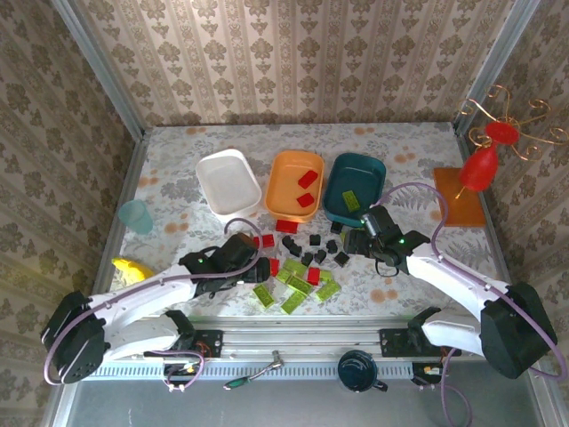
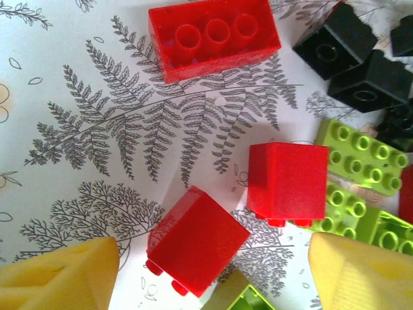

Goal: Sort the legos into containers by color
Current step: Pick up the lego from the middle-left of the table.

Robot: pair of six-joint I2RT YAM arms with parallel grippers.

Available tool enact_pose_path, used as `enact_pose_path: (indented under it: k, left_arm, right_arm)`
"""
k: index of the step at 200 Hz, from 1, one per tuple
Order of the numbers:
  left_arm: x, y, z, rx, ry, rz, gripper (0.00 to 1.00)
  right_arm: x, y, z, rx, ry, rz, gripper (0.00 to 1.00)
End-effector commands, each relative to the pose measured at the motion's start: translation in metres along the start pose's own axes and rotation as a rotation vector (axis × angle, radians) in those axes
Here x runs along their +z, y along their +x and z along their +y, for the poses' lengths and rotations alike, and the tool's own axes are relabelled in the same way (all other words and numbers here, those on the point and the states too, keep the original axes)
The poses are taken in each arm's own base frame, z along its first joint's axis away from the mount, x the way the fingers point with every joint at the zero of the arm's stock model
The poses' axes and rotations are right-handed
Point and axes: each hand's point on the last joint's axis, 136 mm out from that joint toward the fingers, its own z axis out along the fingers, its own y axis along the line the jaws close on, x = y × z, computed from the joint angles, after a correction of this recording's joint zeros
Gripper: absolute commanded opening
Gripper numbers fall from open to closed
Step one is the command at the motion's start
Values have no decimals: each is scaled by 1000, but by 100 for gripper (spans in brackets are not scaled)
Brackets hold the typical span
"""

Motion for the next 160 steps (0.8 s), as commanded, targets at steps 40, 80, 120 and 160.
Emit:
enact_pose_path:
  k: [40,80,120,160]
  left_arm:
    - [19,14,10,52,-71,64,75]
    - [23,15,13,71,-98,82,68]
    - [35,22,16,69,-118,107,63]
    - [36,17,13,79,-113,95,47]
  right_arm:
    - [-39,-5,64,-122,-358,-136,81]
    - [-73,-20,80,-119,-491,-267,84]
    - [-95,-20,87,-193,-580,-342,87]
    - [-107,-19,86,-184,-633,-410,88]
